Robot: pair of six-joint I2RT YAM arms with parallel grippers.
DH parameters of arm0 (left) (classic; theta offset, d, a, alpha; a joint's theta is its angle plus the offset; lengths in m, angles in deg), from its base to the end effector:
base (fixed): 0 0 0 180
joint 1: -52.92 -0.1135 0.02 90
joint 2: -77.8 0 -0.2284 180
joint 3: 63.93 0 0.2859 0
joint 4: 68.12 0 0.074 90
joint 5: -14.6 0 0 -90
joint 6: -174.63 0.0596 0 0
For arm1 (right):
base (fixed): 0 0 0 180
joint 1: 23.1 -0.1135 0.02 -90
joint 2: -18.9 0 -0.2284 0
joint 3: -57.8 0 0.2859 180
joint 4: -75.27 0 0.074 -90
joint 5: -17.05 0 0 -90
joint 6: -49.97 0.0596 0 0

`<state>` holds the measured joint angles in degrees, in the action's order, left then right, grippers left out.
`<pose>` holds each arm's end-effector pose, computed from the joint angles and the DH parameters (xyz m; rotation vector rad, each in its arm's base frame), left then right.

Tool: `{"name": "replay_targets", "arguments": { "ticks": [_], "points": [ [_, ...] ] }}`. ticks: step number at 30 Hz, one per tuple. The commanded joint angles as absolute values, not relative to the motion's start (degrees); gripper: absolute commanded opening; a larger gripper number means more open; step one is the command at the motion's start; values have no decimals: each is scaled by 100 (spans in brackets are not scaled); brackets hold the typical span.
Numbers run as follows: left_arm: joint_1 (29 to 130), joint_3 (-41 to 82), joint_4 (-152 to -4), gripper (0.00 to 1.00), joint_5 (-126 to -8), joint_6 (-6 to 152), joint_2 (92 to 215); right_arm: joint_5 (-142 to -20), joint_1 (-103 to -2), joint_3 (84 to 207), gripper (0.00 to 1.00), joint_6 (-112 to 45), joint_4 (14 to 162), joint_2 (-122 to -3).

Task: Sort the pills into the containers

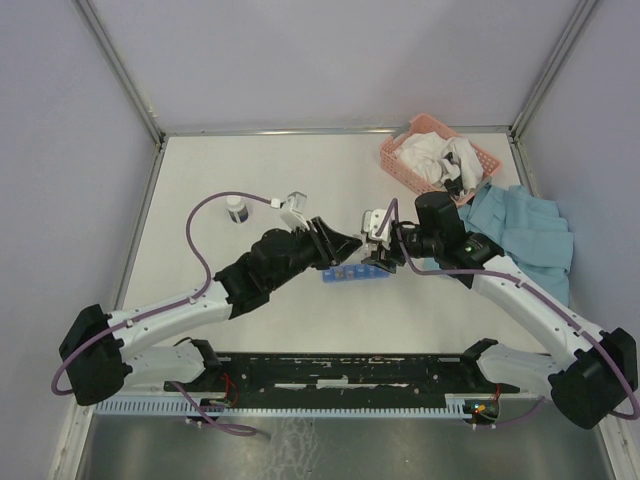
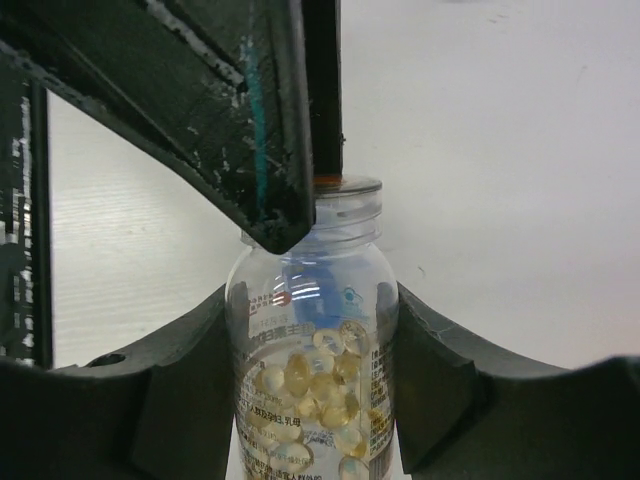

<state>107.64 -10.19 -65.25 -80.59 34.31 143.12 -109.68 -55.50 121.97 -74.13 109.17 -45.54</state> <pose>0.1988 -0.2716 0.2435 -0.0009 1.8985 -1.2401 0.2410 0.1952 0.2498 -1.4430 1.5352 0.6725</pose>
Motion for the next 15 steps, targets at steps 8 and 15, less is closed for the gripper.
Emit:
{"name": "replay_targets", "arguments": {
  "ticks": [8, 15],
  "points": [
    [10811, -966, -7280, 3, -5877, 8503, 13669, -13692, -5342, 12691, 5, -5309, 9841, -4966],
    [10705, -874, -6890, 35, -6304, 8072, 13500, -13684, -5335, 12640, 4, -5259, 9746, -4909]
  ]
}}
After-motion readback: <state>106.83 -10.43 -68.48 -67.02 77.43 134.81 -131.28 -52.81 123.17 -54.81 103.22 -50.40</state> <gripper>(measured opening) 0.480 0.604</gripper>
